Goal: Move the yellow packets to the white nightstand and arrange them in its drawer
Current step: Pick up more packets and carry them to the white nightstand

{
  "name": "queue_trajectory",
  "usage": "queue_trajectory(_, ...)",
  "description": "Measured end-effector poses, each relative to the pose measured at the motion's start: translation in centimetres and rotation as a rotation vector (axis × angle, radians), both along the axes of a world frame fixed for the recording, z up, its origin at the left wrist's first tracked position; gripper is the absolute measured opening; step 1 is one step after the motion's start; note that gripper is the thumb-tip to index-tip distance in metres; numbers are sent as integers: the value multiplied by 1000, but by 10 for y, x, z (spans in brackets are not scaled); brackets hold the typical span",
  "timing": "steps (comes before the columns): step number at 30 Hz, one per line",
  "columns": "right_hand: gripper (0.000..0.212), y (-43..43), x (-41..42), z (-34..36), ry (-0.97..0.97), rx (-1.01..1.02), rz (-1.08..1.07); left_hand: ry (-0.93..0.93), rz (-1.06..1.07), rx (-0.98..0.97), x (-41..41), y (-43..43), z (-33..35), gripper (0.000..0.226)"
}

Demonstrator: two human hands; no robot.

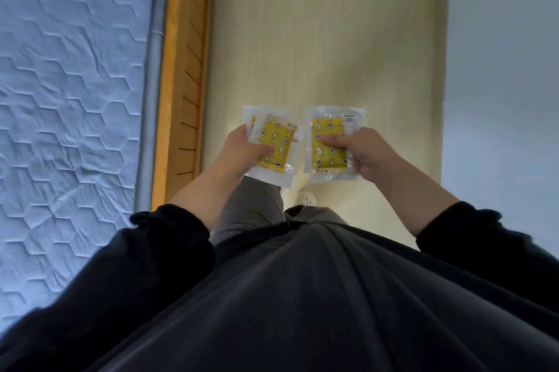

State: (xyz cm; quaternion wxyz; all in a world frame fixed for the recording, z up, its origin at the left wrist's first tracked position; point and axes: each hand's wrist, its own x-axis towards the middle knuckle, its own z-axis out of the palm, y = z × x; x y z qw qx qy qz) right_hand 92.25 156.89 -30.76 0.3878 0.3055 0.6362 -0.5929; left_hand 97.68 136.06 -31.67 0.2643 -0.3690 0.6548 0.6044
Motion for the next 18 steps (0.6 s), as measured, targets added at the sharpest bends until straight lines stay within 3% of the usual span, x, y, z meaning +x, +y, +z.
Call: queue_trajectory(18,17,-230,-406,-1,-73,-76,147,16,48,-39,-395,-215,9,31)
